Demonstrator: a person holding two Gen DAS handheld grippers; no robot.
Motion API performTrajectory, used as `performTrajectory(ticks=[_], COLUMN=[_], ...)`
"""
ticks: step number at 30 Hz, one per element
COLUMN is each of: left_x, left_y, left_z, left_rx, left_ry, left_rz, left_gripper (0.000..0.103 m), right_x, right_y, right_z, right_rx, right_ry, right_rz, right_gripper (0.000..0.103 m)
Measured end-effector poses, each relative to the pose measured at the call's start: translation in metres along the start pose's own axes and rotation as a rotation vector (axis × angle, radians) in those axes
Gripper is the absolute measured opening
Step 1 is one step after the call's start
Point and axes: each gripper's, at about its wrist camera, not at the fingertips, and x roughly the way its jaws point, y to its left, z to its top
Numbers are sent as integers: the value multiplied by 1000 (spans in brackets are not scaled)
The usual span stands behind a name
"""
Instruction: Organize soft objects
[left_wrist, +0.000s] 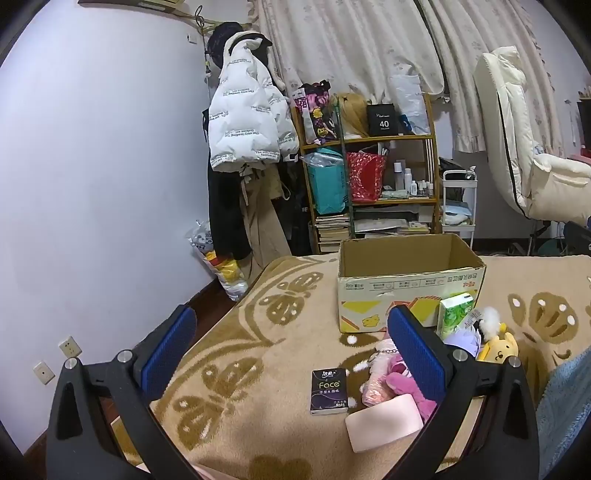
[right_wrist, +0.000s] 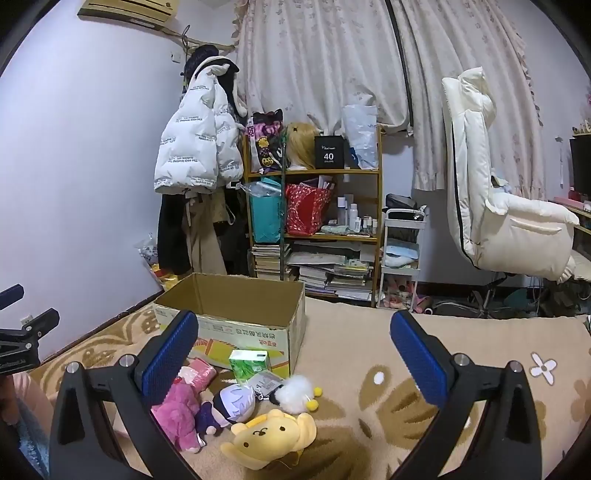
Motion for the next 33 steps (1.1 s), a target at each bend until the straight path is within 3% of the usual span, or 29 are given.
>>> performTrajectory(ticks=[33], left_x=[7], left_y=[0], left_z=[-9], left_rx=[11], left_ry=[14], left_rz=[5], left_gripper=[102], right_x=[-3], right_y=[-9], right_z=[4], right_rx=[14], right_ry=[-6], right_rz=[6], right_gripper=[103])
